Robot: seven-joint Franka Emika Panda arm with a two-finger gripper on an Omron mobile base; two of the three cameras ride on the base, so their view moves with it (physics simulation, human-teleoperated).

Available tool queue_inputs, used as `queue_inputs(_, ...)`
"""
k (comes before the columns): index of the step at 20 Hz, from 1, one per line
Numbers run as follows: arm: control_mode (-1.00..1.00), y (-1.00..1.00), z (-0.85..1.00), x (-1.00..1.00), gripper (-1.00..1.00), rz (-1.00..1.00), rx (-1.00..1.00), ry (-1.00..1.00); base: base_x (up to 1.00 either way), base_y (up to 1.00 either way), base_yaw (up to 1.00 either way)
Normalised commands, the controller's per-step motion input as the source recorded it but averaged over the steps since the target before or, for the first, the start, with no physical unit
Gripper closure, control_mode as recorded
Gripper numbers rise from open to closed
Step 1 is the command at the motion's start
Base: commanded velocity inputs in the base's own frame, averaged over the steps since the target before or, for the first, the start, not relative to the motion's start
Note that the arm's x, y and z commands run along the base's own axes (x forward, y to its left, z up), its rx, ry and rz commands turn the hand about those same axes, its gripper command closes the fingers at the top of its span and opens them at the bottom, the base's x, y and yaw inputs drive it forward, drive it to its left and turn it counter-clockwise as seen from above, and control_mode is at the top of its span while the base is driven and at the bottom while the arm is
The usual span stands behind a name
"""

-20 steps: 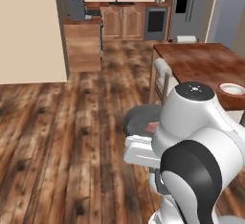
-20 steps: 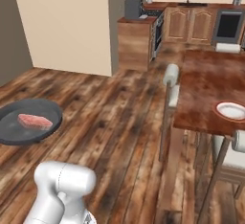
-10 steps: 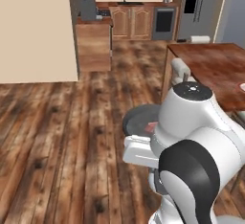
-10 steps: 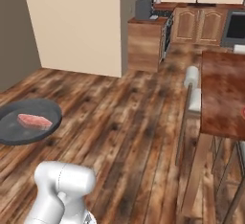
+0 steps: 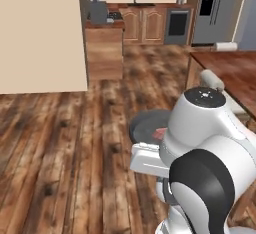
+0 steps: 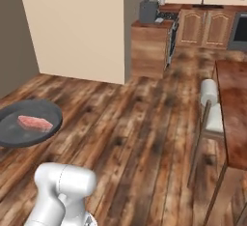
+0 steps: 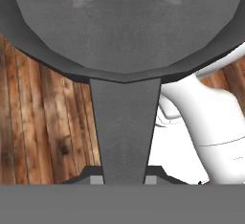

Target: Pick up the pan with the steak in it and place it on the dining table. Then place the steak on the plate.

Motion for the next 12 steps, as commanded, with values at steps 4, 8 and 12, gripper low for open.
queue_inputs(4,1.00,0.00,0.00,0.00,1.00,0.00,0.00,0.00,1.00,0.52,-0.03)
queue_inputs(8,1.00,0.00,0.00,0.00,1.00,0.00,0.00,0.00,1.00,0.50,-0.04)
queue_inputs(12,1.00,0.00,0.00,0.00,1.00,0.00,0.00,0.00,0.97,0.36,-0.07)
